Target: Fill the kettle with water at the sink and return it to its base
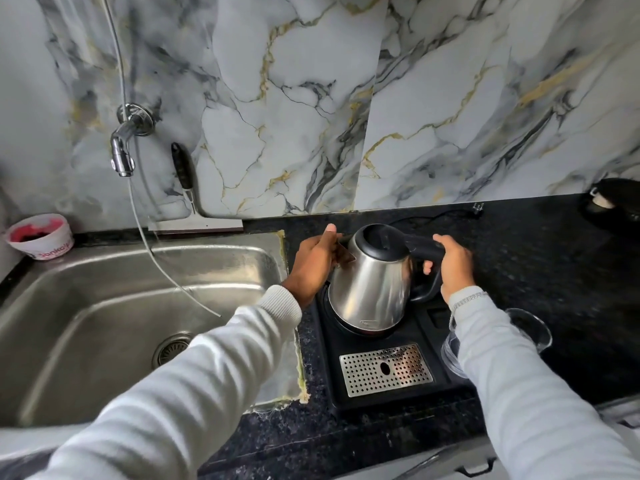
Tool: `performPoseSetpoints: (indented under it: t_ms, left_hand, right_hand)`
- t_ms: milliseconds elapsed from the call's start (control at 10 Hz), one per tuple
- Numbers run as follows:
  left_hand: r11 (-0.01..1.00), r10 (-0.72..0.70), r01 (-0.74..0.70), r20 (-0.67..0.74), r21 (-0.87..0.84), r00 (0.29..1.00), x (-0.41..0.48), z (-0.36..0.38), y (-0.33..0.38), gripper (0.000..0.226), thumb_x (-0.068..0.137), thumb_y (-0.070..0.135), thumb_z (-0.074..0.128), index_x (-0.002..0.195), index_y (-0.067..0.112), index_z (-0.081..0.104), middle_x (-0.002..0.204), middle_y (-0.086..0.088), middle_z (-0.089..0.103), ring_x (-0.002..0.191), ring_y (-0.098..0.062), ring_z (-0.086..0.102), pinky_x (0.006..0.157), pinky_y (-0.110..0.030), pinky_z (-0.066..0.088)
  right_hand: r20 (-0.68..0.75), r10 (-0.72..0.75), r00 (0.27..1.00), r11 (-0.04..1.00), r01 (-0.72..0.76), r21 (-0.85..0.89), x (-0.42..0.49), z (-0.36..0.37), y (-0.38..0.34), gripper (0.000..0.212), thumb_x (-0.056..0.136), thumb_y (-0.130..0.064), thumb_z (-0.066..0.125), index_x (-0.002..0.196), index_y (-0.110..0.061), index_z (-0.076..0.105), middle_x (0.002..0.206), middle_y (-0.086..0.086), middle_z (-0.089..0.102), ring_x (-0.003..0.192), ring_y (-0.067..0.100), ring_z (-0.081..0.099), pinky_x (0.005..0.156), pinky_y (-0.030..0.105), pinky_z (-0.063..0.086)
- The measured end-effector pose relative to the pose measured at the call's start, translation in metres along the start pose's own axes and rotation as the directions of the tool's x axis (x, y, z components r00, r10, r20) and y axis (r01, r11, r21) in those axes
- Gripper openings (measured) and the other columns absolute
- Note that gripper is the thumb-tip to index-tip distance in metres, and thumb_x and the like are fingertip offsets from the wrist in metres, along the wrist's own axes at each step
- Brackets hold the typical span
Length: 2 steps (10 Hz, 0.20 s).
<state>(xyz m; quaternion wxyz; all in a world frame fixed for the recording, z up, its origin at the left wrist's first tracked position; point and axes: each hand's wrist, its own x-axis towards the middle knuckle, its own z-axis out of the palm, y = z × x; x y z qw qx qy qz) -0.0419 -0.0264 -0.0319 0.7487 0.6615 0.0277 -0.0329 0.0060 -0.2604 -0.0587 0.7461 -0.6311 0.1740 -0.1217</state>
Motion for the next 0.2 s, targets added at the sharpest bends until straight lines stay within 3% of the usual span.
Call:
performPoseSetpoints:
  t_ms: [100,200]
  left_hand:
    - [0.992,0.049,-0.047,-0.007,0.121,0.999,0.002,-0.008,0.006,0.039,0.099,0.045,0.04,0.087,0.015,0.062,0.105,-0.02,0.068,0.102,-0.029,0.064,0.108,-0.052,0.044]
    - [0.888,0.272,-0.206,-0.108,0.412,0.956,0.0,-0.027,0.03,0.045,0.097,0.047,0.038,0.109,0.015,0.066,0.119,-0.017,0.07,0.109,-0.022,0.061,0.099,-0.033,0.045]
  right_hand:
    - [0.019,-0.208,0.978,0.96,0.208,-0.189,0.004,0.009,-0.013,0.022,0.084,-0.017,0.063,0.063,-0.011,0.063,0.06,0.005,0.062,0.058,0.021,0.057,0.056,0.028,0.046]
    - [0.132,-0.415,0.9,0.824,0.434,-0.364,-0.006,0.035,-0.036,0.022,0.083,-0.031,0.062,0.067,-0.015,0.066,0.071,0.005,0.07,0.074,0.026,0.065,0.074,0.035,0.051]
